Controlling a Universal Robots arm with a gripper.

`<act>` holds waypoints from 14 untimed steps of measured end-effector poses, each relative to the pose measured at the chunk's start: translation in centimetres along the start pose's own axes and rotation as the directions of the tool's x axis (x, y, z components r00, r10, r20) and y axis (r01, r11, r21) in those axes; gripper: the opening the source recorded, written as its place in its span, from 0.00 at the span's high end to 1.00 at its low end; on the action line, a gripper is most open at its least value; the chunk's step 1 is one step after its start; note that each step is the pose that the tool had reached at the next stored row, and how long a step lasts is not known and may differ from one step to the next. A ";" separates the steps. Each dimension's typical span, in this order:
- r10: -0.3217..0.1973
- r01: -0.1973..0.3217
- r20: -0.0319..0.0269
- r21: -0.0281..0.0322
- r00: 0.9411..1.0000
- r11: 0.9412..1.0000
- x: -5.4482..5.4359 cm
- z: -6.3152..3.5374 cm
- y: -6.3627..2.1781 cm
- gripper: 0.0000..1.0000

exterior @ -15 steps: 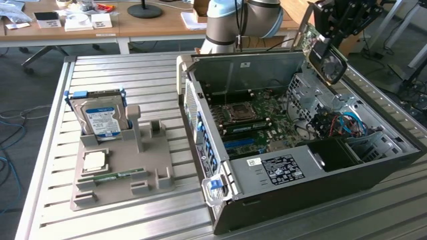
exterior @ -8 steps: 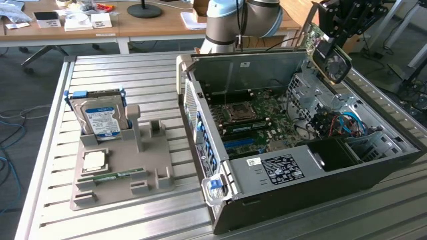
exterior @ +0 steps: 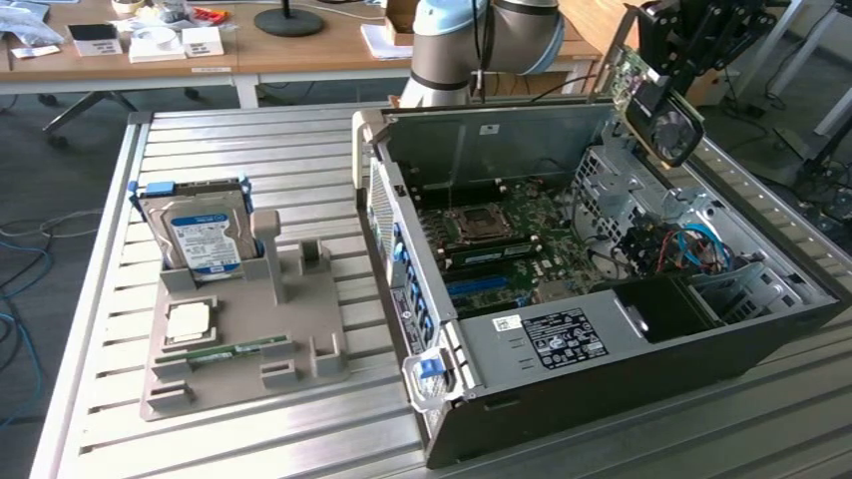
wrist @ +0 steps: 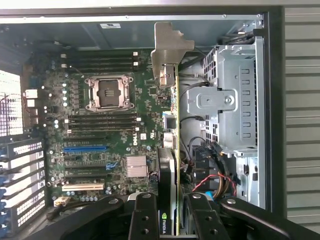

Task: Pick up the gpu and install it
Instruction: 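Pick up the gpu and move the gpu toward the slot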

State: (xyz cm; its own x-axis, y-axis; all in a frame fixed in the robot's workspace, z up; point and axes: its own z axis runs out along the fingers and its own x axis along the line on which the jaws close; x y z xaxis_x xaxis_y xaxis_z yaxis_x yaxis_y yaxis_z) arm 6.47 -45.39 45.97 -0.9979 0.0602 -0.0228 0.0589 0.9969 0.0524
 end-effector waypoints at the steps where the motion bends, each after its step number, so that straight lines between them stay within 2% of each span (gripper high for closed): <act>1: 0.000 0.000 0.000 0.000 1.000 1.000 -0.1 0.01 0.01 0.73; 14: 0.000 0.000 0.000 0.000 1.000 1.000 -0.9 1.00 0.01 0.73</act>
State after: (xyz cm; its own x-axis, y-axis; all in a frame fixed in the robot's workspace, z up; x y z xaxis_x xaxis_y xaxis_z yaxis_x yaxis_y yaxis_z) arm 7.40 -45.39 44.99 -0.9979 0.0602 -0.0227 0.0589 0.9969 0.0524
